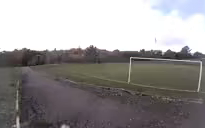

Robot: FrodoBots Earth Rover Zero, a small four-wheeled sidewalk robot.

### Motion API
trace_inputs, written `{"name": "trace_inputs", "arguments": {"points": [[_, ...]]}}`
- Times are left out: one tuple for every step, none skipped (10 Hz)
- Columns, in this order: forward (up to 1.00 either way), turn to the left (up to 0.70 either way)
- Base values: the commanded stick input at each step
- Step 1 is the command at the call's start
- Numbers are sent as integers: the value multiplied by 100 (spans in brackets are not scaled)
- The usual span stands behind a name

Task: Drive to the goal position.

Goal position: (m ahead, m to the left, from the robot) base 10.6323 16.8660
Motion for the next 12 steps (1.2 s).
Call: {"name": "trace_inputs", "arguments": {"points": [[70, 35], [70, 35], [70, 35], [70, 35], [70, 35], [70, 35], [70, 35], [70, 35], [70, 35], [70, 35], [70, 35], [70, 35]]}}
